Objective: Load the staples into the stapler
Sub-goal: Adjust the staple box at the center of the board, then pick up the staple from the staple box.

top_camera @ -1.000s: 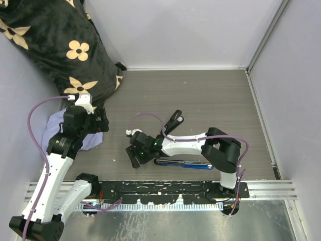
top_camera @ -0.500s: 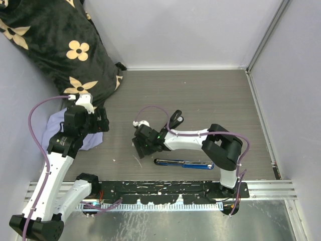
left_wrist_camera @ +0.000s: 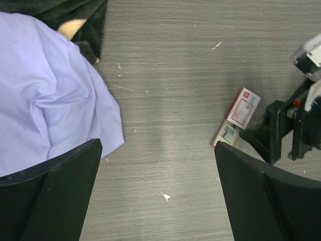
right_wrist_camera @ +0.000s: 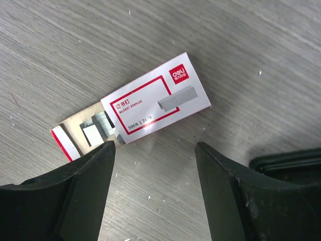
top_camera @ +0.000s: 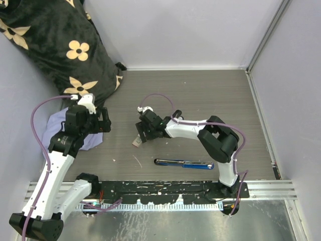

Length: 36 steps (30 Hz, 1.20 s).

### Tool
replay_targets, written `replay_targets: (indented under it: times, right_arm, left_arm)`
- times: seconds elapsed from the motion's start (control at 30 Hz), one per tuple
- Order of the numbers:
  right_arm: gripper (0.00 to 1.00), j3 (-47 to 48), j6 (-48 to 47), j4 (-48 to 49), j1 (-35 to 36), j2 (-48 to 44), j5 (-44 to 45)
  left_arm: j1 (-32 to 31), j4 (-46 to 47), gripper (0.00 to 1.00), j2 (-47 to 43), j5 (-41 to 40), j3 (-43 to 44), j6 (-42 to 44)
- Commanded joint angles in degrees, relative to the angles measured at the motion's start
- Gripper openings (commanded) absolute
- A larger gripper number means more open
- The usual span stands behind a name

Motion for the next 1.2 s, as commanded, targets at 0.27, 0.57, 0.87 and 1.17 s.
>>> replay_targets:
  times: [0.27, 0.57, 0.87, 1.17]
  right_arm:
    - [0.7, 4.68, -7.19, -3.52, -1.2, -1.03, -3.64]
    - [0.54, 9.46, -11.19, -7.03, 1.07, -3.13, -6.49]
    - [0.45, 16.69, -14.82, -8.51, 3.8, 3.21, -6.11]
    - [0.34, 18.92, -17.58, -9.79, 4.97, 7.23, -4.52]
  left_arm:
    - [-1.37, 4.31, 0.98, 1.09, 9.14, -0.06, -1.93]
    - [-1.5, 4.31, 0.98, 2.79, 6.64, 0.09, 0.49]
    - [-1.46, 4.4, 0.98, 3.34, 6.53, 0.03, 0.85]
    - [-1.47, 4.33, 0.98, 3.74, 6.29, 0.16, 1.11]
